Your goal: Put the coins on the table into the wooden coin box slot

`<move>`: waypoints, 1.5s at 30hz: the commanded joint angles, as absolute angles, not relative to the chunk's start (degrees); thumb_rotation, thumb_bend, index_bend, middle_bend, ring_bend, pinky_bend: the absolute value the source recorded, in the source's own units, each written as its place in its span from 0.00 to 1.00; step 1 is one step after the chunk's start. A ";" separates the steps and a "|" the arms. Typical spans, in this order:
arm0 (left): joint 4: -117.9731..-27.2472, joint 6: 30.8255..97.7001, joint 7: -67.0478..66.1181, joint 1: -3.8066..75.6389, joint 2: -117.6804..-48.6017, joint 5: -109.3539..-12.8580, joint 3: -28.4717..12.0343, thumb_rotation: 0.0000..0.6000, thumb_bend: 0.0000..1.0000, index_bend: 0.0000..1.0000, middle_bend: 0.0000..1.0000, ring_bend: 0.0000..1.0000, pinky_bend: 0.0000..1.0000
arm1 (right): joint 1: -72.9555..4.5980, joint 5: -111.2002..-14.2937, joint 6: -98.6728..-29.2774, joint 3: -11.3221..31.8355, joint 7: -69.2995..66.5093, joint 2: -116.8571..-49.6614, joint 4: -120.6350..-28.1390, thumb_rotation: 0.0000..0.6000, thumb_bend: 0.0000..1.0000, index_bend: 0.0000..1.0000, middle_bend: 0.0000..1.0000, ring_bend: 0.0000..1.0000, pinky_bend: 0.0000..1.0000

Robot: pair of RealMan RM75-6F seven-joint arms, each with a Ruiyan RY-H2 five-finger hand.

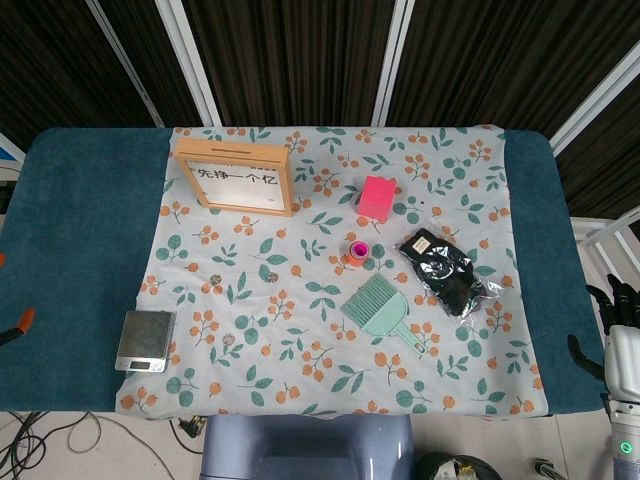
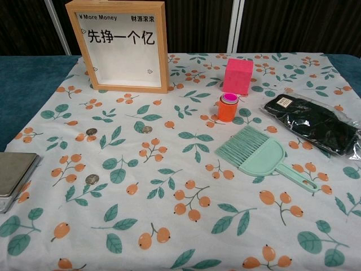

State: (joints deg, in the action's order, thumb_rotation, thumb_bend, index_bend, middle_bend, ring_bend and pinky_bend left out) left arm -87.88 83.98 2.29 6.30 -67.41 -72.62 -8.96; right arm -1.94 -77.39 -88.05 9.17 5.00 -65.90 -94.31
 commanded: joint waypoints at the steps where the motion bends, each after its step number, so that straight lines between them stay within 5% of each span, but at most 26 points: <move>1: -87.78 83.19 2.29 6.56 -67.08 -74.06 -8.17 1.00 0.22 0.16 0.00 0.00 0.00 | -1.90 -77.66 -88.17 9.04 5.11 -65.84 -94.38 1.00 0.39 0.20 0.05 0.01 0.00; 16: -84.40 84.14 -1.85 7.56 -70.65 -77.96 -6.81 1.00 0.23 0.22 0.00 0.00 0.00 | -1.80 -77.63 -88.15 8.80 5.65 -65.88 -94.78 1.00 0.39 0.20 0.05 0.01 0.00; 25: -82.79 84.32 -0.44 10.42 -74.88 -88.60 -3.20 1.00 0.23 0.28 0.00 0.00 0.00 | -1.64 -77.15 -88.40 9.08 5.45 -65.87 -95.04 1.00 0.39 0.20 0.05 0.01 0.00; 32: -84.09 79.58 -3.53 16.35 -79.46 -97.52 -0.89 1.00 0.24 0.31 0.00 0.00 0.00 | -1.61 -77.01 -88.28 8.95 5.77 -66.01 -95.28 1.00 0.39 0.20 0.05 0.01 0.00; 38: -81.65 68.85 -5.47 22.26 -85.07 -96.08 -1.14 1.00 0.25 0.31 0.00 0.00 0.00 | -1.47 -76.65 -88.55 9.22 5.72 -65.83 -95.49 1.00 0.39 0.20 0.05 0.01 0.00; 45: -77.49 67.14 -6.46 24.28 -90.88 -95.70 -1.31 1.00 0.25 0.36 0.00 0.00 0.00 | -1.37 -76.20 -88.79 9.51 5.83 -65.86 -95.44 1.00 0.39 0.20 0.05 0.01 0.00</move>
State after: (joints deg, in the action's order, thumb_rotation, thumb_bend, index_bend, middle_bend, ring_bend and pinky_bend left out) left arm -78.61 67.41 -6.27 23.68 -89.59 -95.87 -1.48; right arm -1.39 -76.24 -88.74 9.48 5.79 -65.83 -95.41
